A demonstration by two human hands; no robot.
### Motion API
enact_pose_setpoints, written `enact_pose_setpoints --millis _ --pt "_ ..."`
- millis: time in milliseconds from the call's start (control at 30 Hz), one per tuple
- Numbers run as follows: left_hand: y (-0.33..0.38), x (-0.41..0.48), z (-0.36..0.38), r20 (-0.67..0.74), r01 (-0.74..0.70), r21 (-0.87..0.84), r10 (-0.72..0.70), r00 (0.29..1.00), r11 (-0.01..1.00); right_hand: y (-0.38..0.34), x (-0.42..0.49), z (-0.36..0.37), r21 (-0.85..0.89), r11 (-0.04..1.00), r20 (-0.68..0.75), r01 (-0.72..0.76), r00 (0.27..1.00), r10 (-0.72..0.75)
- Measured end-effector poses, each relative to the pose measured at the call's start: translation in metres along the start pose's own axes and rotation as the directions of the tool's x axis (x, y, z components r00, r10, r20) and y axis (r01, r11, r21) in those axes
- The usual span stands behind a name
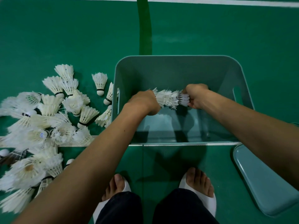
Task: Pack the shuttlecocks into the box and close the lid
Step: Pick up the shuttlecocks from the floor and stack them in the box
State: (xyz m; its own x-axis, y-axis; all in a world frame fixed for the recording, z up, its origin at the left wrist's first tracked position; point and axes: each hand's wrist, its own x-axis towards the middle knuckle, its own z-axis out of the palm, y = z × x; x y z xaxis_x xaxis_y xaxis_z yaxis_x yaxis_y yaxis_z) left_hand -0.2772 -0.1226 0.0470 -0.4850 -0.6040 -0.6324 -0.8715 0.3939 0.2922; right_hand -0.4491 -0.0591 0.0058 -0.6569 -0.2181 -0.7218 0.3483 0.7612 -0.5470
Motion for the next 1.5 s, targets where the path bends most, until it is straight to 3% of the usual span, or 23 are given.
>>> enact_pose_setpoints --millis 200,300,367,433,500,567,700,800,867,967,1067,1167,1300,1400,1500 --pt "0.0 -0.021 -0.007 -0.001 -0.044 0.016 0.044 0.999 0.999 -0.005 -0.022 -0.022 -0.122 0.979 -0.094 0.16 0.981 -0.172" --pt "-0.006 -0.047 -0.018 -0.114 -0.153 -0.015 0.151 0.982 0.988 -0.007 -0.054 -0.032 -0.172 0.934 -0.072 0.312 0.942 -0.327" --pt "-0.014 -0.074 -0.024 -0.287 -0.316 -0.085 0.28 0.916 0.945 -0.007 -0.091 -0.029 -0.124 0.883 0.001 0.453 0.89 -0.457" --pt "-0.026 -0.107 -0.025 -0.49 -0.472 -0.173 0.34 0.802 0.864 -0.007 -0.138 -0.016 -0.066 0.821 0.093 0.567 0.823 -0.56" --pt "-0.042 -0.134 -0.023 -0.656 -0.549 -0.198 0.306 0.69 0.812 -0.007 -0.182 0.006 -0.032 0.747 0.171 0.664 0.74 -0.651" --pt "-0.066 -0.15 -0.019 -0.752 -0.545 -0.23 0.208 0.626 0.806 -0.007 -0.213 0.032 -0.042 0.648 0.21 0.76 0.641 -0.739" --pt "-0.136 -0.158 0.001 -0.788 -0.39 -0.37 -0.063 0.612 0.843 0.004 -0.257 0.082 -0.051 0.439 0.26 0.897 0.436 -0.862" --pt "-0.189 -0.163 0.028 -0.742 -0.154 -0.456 -0.278 0.611 0.877 0.03 -0.275 0.119 -0.04 0.33 0.431 0.943 0.315 -0.846" --pt "-0.215 -0.171 0.052 -0.67 0.05 -0.545 -0.471 0.574 0.837 0.053 -0.272 0.142 -0.119 0.216 0.567 0.969 0.245 -0.786" --pt "-0.234 -0.184 0.09 -0.511 0.274 -0.644 -0.669 0.54 0.714 0.083 -0.248 0.163 -0.312 0.076 0.725 0.947 0.289 -0.625" --pt "-0.235 -0.186 0.123 -0.534 0.305 -0.554 -0.612 0.583 0.775 0.095 -0.223 0.176 -0.425 -0.035 0.78 0.905 0.346 -0.522" --pt "-0.227 -0.177 0.139 -0.572 0.382 -0.381 -0.539 0.618 0.842 0.095 -0.206 0.191 -0.438 -0.186 0.81 0.88 0.296 -0.505" --pt "-0.225 -0.167 0.143 -0.556 0.459 -0.294 -0.541 0.631 0.838 0.095 -0.196 0.208 -0.374 -0.32 0.889 0.87 0.238 -0.392" --pt "-0.222 -0.163 0.139 -0.499 0.515 -0.245 -0.562 0.659 0.822 0.099 -0.199 0.208 -0.409 -0.333 0.839 0.849 0.207 -0.503" --pt "-0.22 -0.167 0.128 -0.427 0.495 -0.287 -0.573 0.699 0.82 0.101 -0.205 0.202 -0.499 -0.285 0.773 0.818 0.272 -0.572"
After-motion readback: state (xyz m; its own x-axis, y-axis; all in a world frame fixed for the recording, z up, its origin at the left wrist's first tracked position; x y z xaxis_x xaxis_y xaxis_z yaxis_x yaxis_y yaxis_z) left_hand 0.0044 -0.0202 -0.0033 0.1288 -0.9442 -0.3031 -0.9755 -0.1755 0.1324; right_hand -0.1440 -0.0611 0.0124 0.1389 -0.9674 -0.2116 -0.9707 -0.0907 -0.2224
